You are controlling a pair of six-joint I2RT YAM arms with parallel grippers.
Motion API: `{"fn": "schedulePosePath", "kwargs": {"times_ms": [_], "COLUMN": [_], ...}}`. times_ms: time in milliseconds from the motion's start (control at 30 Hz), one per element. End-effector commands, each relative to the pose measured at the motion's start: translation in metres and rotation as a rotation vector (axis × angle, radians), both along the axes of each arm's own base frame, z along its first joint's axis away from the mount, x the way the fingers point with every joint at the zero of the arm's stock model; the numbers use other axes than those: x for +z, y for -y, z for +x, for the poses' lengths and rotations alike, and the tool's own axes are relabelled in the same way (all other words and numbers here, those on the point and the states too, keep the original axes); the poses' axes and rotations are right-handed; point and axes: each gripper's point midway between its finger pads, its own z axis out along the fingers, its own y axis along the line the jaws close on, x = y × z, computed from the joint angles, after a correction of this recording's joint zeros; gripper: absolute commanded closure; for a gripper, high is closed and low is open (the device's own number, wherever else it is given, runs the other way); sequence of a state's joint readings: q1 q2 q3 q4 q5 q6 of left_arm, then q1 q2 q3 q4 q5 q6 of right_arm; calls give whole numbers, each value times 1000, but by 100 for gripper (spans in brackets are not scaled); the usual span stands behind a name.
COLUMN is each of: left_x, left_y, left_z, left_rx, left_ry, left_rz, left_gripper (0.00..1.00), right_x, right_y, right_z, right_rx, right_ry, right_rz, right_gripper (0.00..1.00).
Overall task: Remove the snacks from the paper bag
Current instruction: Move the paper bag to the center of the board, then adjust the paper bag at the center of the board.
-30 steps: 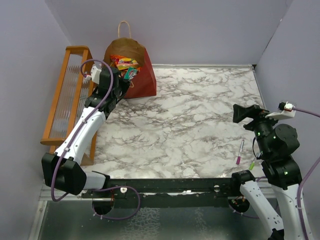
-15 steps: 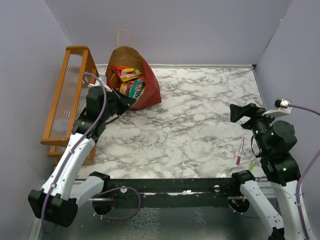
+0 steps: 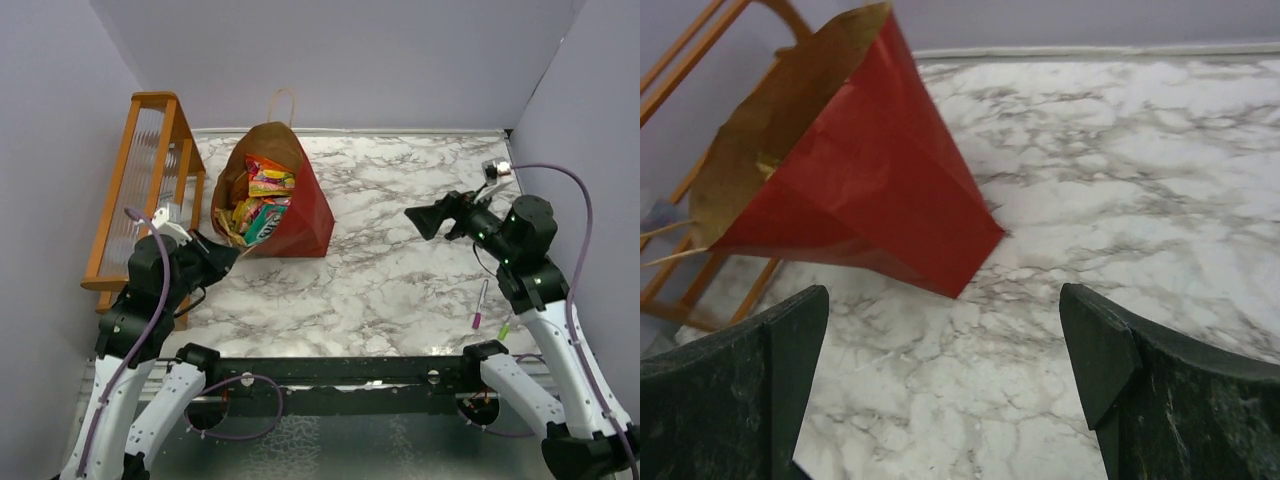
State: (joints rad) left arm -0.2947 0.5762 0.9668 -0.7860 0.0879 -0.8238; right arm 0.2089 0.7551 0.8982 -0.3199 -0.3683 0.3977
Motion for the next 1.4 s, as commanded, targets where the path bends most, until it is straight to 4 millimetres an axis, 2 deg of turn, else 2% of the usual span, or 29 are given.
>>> {"fn": "schedulePosePath", "kwargs": {"times_ms": [0, 100, 233, 300, 533, 733, 767, 867, 967, 1067, 1133, 1333, 1367], "left_x": [1, 13, 20, 21, 22, 25, 25, 24, 23, 24, 25, 20, 21], "left_y": [-39, -50, -58, -57, -46, -43, -42, -37, -32, -28, -26, -22, -22], "left_z": [-25, -28, -27, -25, -17, -12, -12, -10, -7, -3, 1, 10, 12], "left_rx": [128, 174, 217, 218, 169, 144, 141, 124, 111, 106, 109, 137, 148], "left_ry": [4, 41, 65, 73, 80, 89, 86, 80, 78, 81, 79, 49, 50], "left_rz": [122, 136, 141, 138, 124, 145, 148, 133, 105, 85, 77, 23, 18], "left_gripper": [100, 100, 100, 100, 100, 96, 96, 95, 93, 86, 80, 60, 60], "right_x": [16, 16, 17, 20, 21, 6, 12, 7, 2, -5, -5, 8, 12], "right_y": [-52, -79, -131, -149, -197, -240, -248, -268, -280, -284, -285, -279, -276], "right_z": [0, 14, 40, 59, 136, 198, 206, 224, 234, 242, 245, 239, 236], "right_rx": [326, 408, 452, 456, 455, 475, 484, 508, 518, 503, 496, 485, 485], "right_ry": [-4, -50, -61, -61, -55, -82, -65, -77, -73, -77, -69, -55, -53], "right_rz": [121, 158, 102, 107, 173, 190, 196, 201, 233, 256, 258, 249, 247], "right_gripper": [1, 1, 1, 1, 1, 3, 4, 10, 12, 20, 30, 83, 88]}}
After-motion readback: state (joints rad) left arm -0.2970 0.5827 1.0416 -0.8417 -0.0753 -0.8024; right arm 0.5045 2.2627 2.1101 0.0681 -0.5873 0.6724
